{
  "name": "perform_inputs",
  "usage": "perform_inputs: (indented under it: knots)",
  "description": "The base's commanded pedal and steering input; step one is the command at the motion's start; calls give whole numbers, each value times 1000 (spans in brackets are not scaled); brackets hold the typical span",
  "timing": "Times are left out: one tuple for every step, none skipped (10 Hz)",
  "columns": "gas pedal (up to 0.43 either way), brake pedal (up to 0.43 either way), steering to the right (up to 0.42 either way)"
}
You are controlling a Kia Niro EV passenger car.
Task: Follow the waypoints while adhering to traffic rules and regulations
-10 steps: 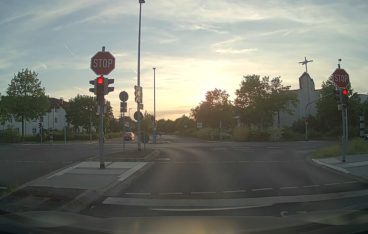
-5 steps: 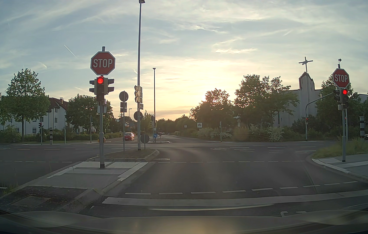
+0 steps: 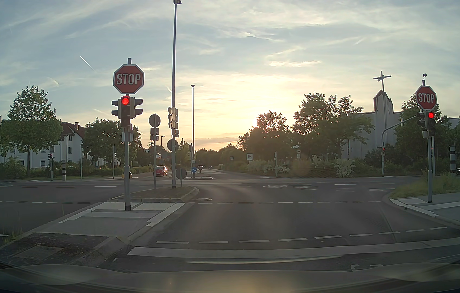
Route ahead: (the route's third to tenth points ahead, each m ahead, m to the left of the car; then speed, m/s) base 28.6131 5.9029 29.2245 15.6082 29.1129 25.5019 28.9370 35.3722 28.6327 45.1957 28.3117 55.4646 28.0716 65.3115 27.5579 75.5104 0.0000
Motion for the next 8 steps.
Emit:
perform_inputs:
  knots:
    - [0,421,9]
    - [0,421,8]
    - [0,421,8]
    - [0,421,9]
    - [0,421,9]
    - [0,421,8]
    - [0,421,8]
    - [0,421,9]
